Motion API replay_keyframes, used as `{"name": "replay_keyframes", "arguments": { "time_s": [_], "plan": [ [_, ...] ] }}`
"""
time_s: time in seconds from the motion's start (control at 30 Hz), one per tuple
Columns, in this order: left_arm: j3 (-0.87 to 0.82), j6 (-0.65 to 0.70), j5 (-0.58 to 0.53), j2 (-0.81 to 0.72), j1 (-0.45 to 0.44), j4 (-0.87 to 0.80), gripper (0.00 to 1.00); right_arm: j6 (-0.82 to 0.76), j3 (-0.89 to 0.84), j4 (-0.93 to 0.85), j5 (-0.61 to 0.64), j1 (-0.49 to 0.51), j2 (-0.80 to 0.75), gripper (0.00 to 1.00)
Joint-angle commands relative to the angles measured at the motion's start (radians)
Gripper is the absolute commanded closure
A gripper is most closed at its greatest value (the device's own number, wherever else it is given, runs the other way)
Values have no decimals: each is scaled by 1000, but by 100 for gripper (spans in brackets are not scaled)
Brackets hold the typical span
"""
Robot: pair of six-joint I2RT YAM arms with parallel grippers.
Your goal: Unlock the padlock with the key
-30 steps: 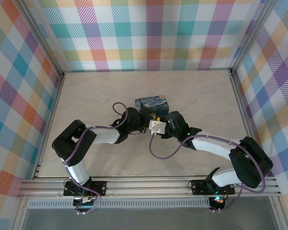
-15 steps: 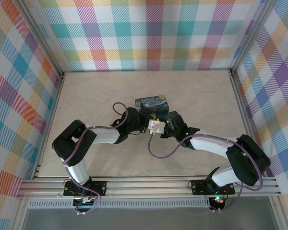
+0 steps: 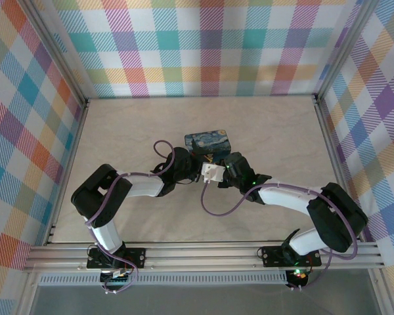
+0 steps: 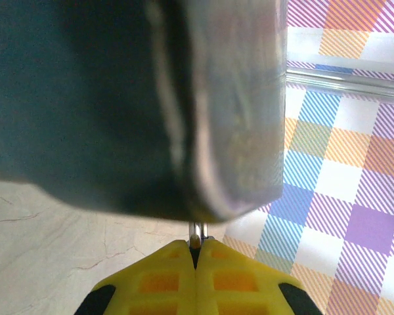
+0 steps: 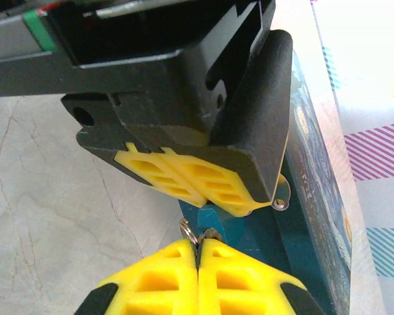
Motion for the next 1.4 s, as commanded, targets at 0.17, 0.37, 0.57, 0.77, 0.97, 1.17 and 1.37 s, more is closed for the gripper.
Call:
{"name": "replay_keyframes", "arguments": {
  "time_s": [0.17,0.37,0.57,0.77,0.97,1.17,1.37],
  "plan": [
    [17,-8,16,-23,-6,33,98,109,44,21,47,8,1,100],
    [14,-9,14,-24,-6,34,98,225,56,17,34,19,-4,100],
    [14,-11,17,-19,-5,38,98,333,46,34,30,33,9,100],
    [16,-16,18,-12,-5,42,98,490,27,67,17,41,8,100],
    [19,-15,20,-8,-6,42,98,620,-14,114,-5,42,11,100],
    [22,-14,19,-2,-6,37,98,741,-58,152,-27,42,14,100],
    [27,-8,16,0,-8,26,98,907,-112,225,-63,42,33,100]
  ]
}}
